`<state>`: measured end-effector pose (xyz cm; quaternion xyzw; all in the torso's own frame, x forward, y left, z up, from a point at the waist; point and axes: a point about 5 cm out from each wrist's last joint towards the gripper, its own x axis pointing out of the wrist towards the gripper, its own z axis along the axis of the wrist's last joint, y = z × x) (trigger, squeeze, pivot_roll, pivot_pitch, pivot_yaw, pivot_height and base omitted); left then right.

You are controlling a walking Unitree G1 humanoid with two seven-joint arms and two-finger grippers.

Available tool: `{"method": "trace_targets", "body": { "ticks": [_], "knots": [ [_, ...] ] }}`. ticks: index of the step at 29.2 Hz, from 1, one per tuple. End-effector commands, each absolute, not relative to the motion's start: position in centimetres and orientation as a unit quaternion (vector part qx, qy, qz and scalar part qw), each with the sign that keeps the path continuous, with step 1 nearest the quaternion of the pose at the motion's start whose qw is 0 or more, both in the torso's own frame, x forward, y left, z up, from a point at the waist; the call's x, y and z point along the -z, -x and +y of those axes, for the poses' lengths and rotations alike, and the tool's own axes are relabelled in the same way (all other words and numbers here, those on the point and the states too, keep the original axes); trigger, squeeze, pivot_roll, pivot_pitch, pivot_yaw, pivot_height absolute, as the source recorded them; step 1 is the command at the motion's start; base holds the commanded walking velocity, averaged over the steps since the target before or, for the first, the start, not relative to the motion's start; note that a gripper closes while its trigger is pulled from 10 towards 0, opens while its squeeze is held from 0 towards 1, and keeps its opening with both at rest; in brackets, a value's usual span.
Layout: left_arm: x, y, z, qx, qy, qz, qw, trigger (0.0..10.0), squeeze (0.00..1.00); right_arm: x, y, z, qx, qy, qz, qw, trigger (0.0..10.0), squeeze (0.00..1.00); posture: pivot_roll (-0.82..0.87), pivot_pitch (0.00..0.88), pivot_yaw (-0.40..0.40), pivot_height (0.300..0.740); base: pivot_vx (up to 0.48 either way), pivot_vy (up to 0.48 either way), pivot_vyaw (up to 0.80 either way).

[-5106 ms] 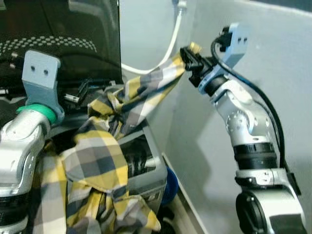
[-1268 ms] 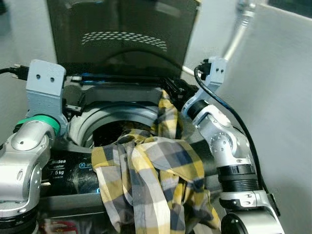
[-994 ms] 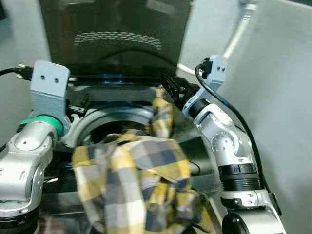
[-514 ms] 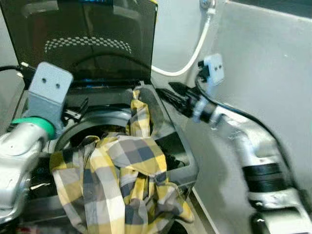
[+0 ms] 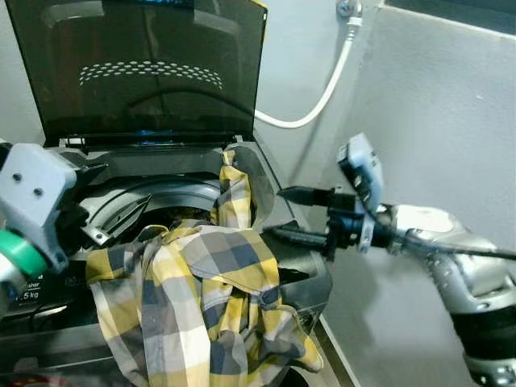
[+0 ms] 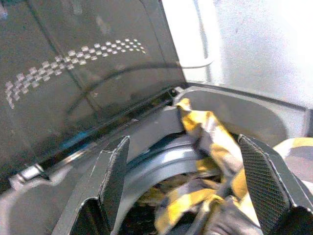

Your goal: Clothes washing

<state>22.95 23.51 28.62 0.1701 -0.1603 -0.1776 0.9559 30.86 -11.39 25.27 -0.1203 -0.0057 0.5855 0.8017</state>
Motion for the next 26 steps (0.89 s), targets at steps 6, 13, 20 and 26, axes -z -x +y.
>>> {"method": "trace_targets", "body": {
  "ticks": [6, 13, 20, 26],
  "knots": [
    [-27.6, -22.5, 23.0, 0.196, -0.183, -0.160, 0.950, 10.0, 0.00, -23.1, -29.9, -8.9, -0.618, 0.145, 0.001, 0.772, 10.0, 1.00, 0.07, 0.013, -0.073, 0.740, 0.000, 0.000, 0.00],
    [-27.4, -22.2, 23.0, 0.211, -0.181, -0.164, 0.946, 10.0, 0.00, -22.1, -30.5, -7.5, -0.609, 0.185, 0.020, 0.771, 10.0, 0.94, 0.08, 0.012, -0.087, 0.740, 0.000, 0.000, 0.00],
    [-27.0, -22.0, 22.8, 0.214, -0.184, -0.164, 0.945, 10.0, 0.00, -21.5, -30.6, -7.3, -0.609, 0.232, 0.023, 0.758, 10.0, 0.00, 0.08, 0.014, -0.091, 0.740, 0.000, 0.000, 0.00],
    [-26.7, -22.3, 22.5, 0.222, -0.188, -0.163, 0.943, 10.0, 0.00, -20.1, -30.6, -6.6, -0.611, 0.291, 0.014, 0.736, 10.0, 0.00, 0.07, 0.019, -0.083, 0.740, 0.000, 0.000, 0.00]
  ]
}}
